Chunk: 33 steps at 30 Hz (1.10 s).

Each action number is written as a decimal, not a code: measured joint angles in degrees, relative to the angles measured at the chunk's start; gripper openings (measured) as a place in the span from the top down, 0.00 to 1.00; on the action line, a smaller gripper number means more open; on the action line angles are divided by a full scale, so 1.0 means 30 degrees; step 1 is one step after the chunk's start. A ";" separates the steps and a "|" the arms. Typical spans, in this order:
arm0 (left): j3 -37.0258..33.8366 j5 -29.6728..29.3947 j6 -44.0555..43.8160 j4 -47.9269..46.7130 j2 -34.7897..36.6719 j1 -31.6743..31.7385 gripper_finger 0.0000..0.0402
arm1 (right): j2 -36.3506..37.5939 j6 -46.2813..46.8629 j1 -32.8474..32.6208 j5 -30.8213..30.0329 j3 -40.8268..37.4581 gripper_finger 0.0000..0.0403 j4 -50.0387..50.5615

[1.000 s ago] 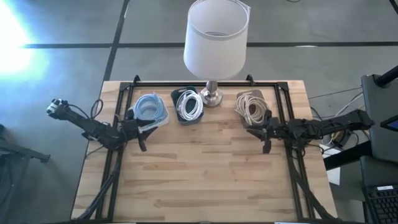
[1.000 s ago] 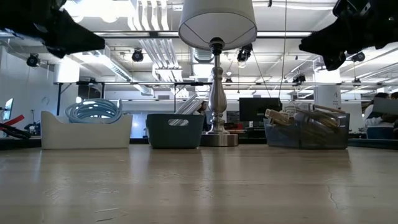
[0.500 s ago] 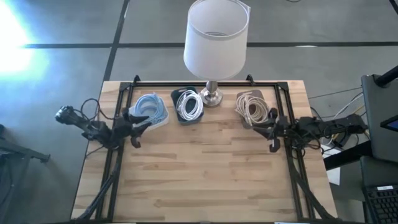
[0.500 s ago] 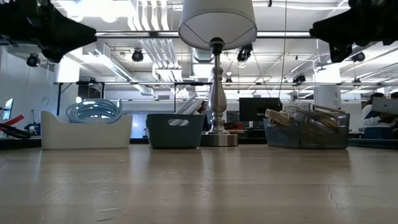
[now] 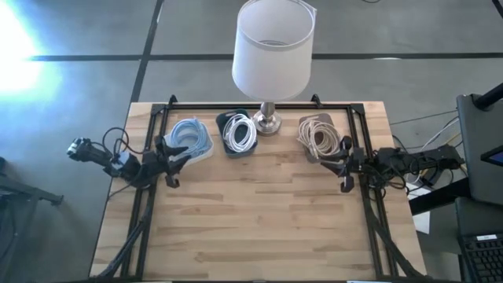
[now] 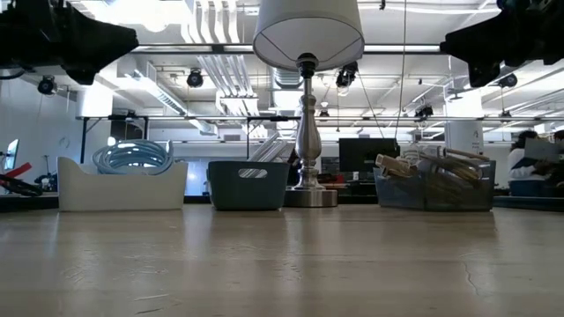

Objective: Pick & Place USB Port
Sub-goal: Return to Home Position

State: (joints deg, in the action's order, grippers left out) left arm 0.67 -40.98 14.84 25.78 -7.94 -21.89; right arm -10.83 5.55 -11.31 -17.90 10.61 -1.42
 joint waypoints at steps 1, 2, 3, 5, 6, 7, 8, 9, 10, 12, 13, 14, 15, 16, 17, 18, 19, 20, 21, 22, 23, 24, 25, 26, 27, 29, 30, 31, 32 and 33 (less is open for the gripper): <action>0.0000 0.0010 0.0135 0.0002 0.0007 0.0194 0.65 | 0.0000 -0.0035 0.0000 0.0004 -0.0004 0.80 0.0004; -0.0007 0.0003 0.0223 0.0030 0.0007 0.0437 0.65 | 0.0000 -0.0099 0.0000 -0.0003 -0.0005 0.81 0.0006; -0.0020 0.0003 0.0252 0.0029 0.0007 0.0667 0.65 | 0.0000 -0.0143 0.0000 -0.0003 -0.0006 0.81 0.0052; -0.0044 0.0003 0.0258 -0.0114 0.0007 0.1141 0.65 | 0.0000 -0.0157 0.0000 -0.0003 -0.0007 0.82 0.0316; -0.0044 0.0003 0.0260 -0.0132 0.0007 0.1371 0.65 | 0.0000 -0.0118 0.0000 -0.0003 -0.0007 0.83 0.0418; -0.0046 0.0003 0.0243 -0.0223 0.0007 0.1601 0.65 | -0.0007 -0.0062 0.0000 -0.0003 -0.0007 0.83 0.0448; -0.0051 0.0003 0.0221 -0.0366 0.0007 0.1834 0.65 | -0.0007 0.0008 0.0000 0.0002 -0.0007 0.83 0.0448; -0.0051 0.0003 0.0208 -0.0489 0.0007 0.2059 0.65 | -0.0002 0.0018 0.0000 0.0004 -0.0007 0.83 0.0460; -0.0051 0.0003 0.0194 -0.0523 0.0007 0.2284 0.65 | 0.0000 0.0001 0.0000 0.0004 -0.0007 0.83 0.0461; -0.0058 0.0131 0.0175 -0.0538 0.0007 0.2716 0.65 | 0.0000 -0.0069 0.0000 0.0004 -0.0007 0.82 0.0466; -0.0058 0.0354 0.0109 -0.0641 0.0007 0.2917 0.65 | 0.0000 -0.0069 0.0000 0.0004 -0.0015 0.82 0.0477; -0.0058 0.0570 0.0018 -0.0734 0.0007 0.3100 0.65 | 0.0000 -0.0066 0.0000 0.0004 -0.0024 0.81 0.0488; -0.0058 0.0802 -0.0117 -0.0889 0.0007 0.3257 0.65 | 0.0000 -0.0069 0.0000 0.0004 -0.0044 0.81 0.0493; -0.0059 0.1085 -0.0299 -0.1054 0.0007 0.3404 0.65 | 0.0000 -0.0061 -0.0007 0.0004 -0.0059 0.80 0.0499; -0.0066 0.1358 -0.0539 -0.1381 0.0007 0.3540 0.65 | 0.0000 -0.0030 -0.0007 0.0007 -0.0080 0.80 0.0499; -0.0066 0.1499 -0.0977 -0.1836 0.0007 0.3653 0.65 | -0.0006 0.0148 -0.0007 0.0009 -0.0113 0.80 0.0527; -0.0066 0.1649 -0.1449 -0.2370 0.0007 0.3735 0.65 | -0.0012 0.0397 -0.0007 0.0009 -0.0165 0.79 0.0550; -0.0066 0.1855 -0.1869 -0.2925 0.0007 0.3809 0.65 | -0.0015 0.0662 -0.0007 0.0011 -0.0230 0.79 0.0563; -0.0073 0.2047 -0.2241 -0.3512 0.0007 0.3846 0.65 | -0.0015 0.0847 -0.0007 0.0014 -0.0307 0.79 0.0572; -0.0073 0.2201 -0.2575 -0.4109 0.0002 0.3853 0.65 | -0.0015 0.1035 -0.0007 0.0031 -0.0407 0.78 0.0560; -0.0073 0.2379 -0.2838 -0.4576 0.0000 0.3855 0.65 | -0.0015 0.1181 -0.0007 0.0039 -0.0523 0.78 0.0567; -0.0073 0.2610 -0.2956 -0.4941 0.0000 0.3855 0.65 | -0.0015 0.1379 -0.0007 0.0040 -0.0629 0.78 0.0572; -0.0073 0.2878 -0.2985 -0.5262 0.0000 0.3855 0.65 | -0.0021 0.1590 -0.0007 0.0039 -0.0728 0.78 0.0553; -0.0073 0.3139 -0.2997 -0.5524 0.0000 0.3855 0.65 | -0.0015 0.1838 -0.0007 0.0048 -0.0849 0.78 0.0565; -0.0074 0.3422 -0.3001 -0.5752 0.0000 0.3855 0.65 | -0.0015 0.2064 -0.0007 0.0048 -0.0966 0.78 0.0567; -0.0080 0.3791 -0.3005 -0.6145 0.0000 0.3855 0.65 | -0.0015 0.2419 -0.0007 0.0044 -0.1227 0.79 0.0534; -0.0080 0.3866 -0.3022 -0.6319 0.0000 0.3855 0.65 | -0.0017 0.2527 -0.0007 0.0048 -0.1364 0.79 0.0550; -0.0087 0.3864 -0.3085 -0.6544 0.0000 0.3855 0.65 | -0.0022 0.2614 -0.0007 0.0048 -0.1487 0.80 0.0558; -0.0087 0.3853 -0.3164 -0.6719 0.0000 0.3855 0.65 | -0.0022 0.2694 -0.0007 0.0048 -0.1594 0.80 0.0550; -0.0087 0.3857 -0.3329 -0.6910 0.0000 0.3855 0.65 | -0.0022 0.2765 -0.0007 0.0047 -0.1693 0.81 0.0504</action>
State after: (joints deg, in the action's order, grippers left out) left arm 0.40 -29.41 4.85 5.05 -7.94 -10.33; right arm -10.90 13.85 -11.33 -17.76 5.53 0.09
